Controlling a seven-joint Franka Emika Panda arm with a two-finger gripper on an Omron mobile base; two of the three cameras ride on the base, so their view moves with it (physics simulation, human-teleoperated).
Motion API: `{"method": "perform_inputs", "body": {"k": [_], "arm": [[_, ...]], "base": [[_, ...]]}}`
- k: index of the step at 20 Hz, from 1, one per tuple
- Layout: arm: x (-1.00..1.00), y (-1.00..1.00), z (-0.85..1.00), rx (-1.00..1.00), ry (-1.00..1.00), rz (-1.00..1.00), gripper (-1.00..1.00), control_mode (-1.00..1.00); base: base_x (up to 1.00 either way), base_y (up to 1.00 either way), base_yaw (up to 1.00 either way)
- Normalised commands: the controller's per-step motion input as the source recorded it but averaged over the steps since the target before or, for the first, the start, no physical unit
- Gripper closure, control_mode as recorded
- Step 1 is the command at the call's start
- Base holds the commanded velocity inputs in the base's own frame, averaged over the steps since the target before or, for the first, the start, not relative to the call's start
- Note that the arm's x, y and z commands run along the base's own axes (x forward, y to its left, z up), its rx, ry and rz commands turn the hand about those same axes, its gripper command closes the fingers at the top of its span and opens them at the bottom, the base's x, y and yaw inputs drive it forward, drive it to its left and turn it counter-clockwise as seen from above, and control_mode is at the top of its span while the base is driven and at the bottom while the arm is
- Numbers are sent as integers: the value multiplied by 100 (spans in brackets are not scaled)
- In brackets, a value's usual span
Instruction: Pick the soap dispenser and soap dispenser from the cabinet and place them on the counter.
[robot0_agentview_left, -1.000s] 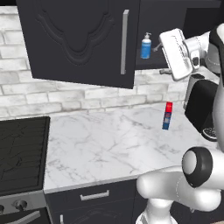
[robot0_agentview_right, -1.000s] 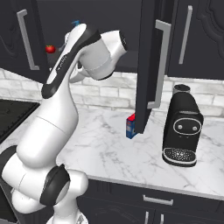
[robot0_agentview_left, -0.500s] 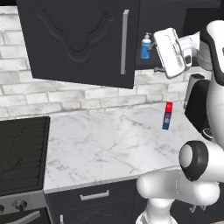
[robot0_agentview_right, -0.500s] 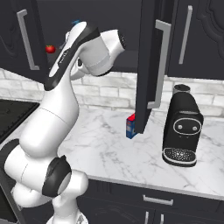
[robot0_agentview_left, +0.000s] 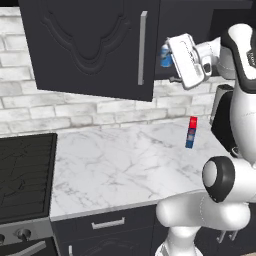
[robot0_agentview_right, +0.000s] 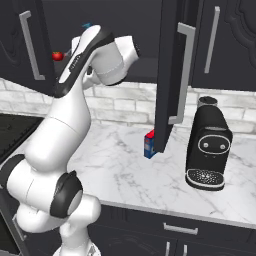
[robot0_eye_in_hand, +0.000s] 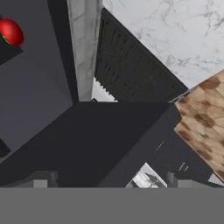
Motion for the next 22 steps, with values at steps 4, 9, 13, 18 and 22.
{"method": "perform_inputs", "body": {"k": [4,9,13,18,22], "arm": [[0,31,-1,2,5,11,-100,-100],[0,29,0,5,4,15,-100,-100],[-2,28,-2,7,4,16,-100,-100],[-4,27,-4,7,4,16,-100,-100],[-6,28,-5,7,3,15,-100,-100]], "base": [[0,0,0],[0,0,0],[0,0,0],[0,0,0],[0,0,0]]}}
